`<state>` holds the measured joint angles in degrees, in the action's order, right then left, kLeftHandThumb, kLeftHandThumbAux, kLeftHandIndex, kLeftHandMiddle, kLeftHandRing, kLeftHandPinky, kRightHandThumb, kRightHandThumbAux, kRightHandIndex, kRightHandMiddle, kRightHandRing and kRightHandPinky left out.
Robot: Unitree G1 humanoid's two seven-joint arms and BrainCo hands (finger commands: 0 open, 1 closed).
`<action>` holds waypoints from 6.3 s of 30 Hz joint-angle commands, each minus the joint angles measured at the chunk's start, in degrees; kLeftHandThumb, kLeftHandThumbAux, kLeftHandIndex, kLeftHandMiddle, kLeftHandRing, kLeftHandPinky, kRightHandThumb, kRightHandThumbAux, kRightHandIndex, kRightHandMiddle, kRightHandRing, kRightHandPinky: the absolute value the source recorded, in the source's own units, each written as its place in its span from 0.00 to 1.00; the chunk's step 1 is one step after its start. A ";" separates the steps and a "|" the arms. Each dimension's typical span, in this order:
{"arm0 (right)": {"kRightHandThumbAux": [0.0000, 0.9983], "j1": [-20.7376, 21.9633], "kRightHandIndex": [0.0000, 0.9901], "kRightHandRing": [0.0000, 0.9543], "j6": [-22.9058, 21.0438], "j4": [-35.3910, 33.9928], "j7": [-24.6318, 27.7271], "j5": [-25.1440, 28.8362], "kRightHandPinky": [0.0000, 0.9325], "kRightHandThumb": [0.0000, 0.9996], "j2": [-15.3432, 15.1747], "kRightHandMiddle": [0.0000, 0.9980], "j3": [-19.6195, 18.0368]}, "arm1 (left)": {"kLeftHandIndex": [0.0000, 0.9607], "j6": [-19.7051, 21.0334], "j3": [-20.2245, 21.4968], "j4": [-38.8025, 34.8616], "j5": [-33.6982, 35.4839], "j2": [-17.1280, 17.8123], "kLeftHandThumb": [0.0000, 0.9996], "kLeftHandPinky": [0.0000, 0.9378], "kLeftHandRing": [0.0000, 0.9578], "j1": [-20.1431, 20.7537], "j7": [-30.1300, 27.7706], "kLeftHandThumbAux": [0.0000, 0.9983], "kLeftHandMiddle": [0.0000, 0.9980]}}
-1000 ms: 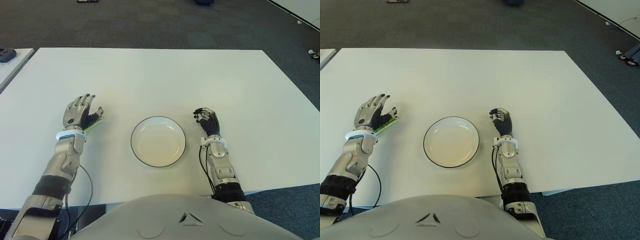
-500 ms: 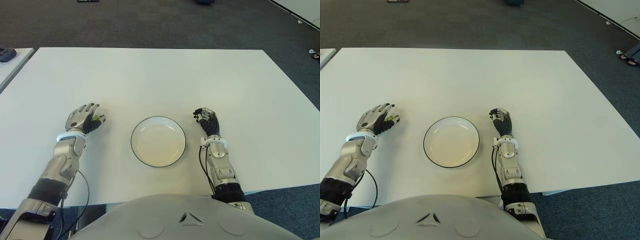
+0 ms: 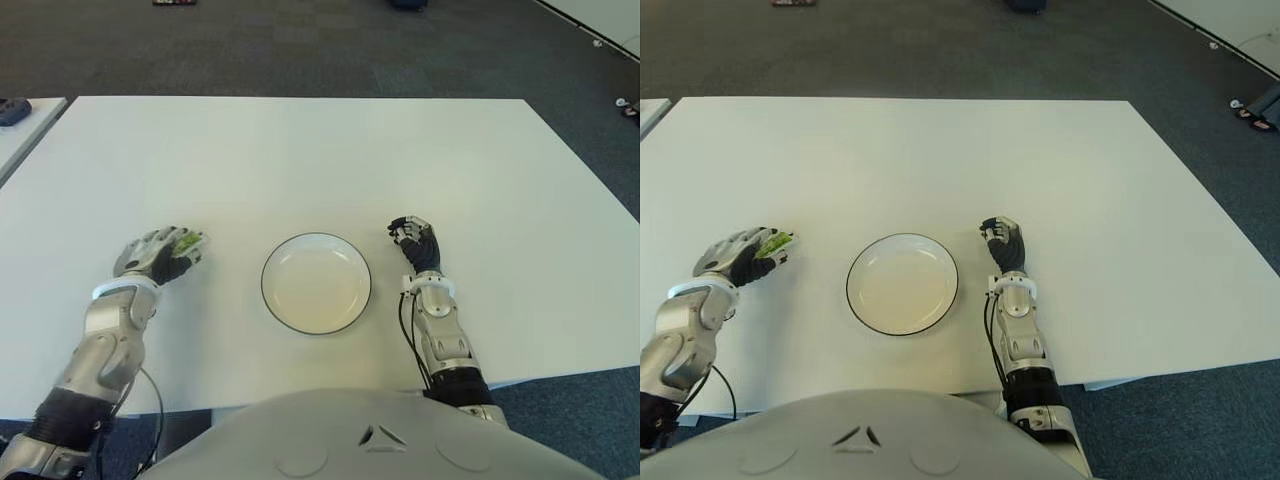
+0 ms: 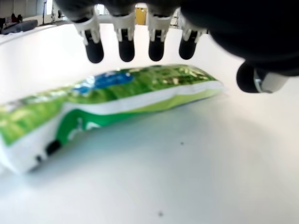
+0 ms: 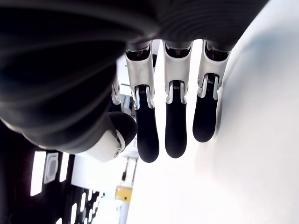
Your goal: Put the toothpaste on the table into the plate.
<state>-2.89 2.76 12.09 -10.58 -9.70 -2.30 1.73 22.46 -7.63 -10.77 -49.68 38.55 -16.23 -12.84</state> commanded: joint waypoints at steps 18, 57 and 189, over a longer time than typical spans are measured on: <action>0.73 -0.04 0.43 0.46 -0.15 1.17 -0.96 -0.05 0.46 0.71 0.84 0.47 -0.18 | 0.00 0.73 1.95 -5.02 -2.43 2.66 0.49 0.01 0.00 -3.31 -3.73 0.19 0.00; 0.73 -1.42 0.43 0.47 1.36 0.67 -0.50 -0.18 0.47 0.71 -0.05 0.47 -0.68 | 0.00 -7.17 -1.73 11.99 -3.23 6.27 0.48 0.02 0.00 -1.81 2.38 0.21 0.00; 0.73 -1.01 0.43 0.45 7.83 2.69 -3.09 1.03 0.46 0.71 1.23 0.46 -3.49 | 0.44 -19.99 2.83 7.44 9.16 2.85 0.84 0.75 0.76 9.24 13.92 0.67 0.60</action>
<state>-5.03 9.87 13.60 -13.50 -8.88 -1.31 -1.54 3.07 -6.01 -0.62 -42.09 41.22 -9.37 3.43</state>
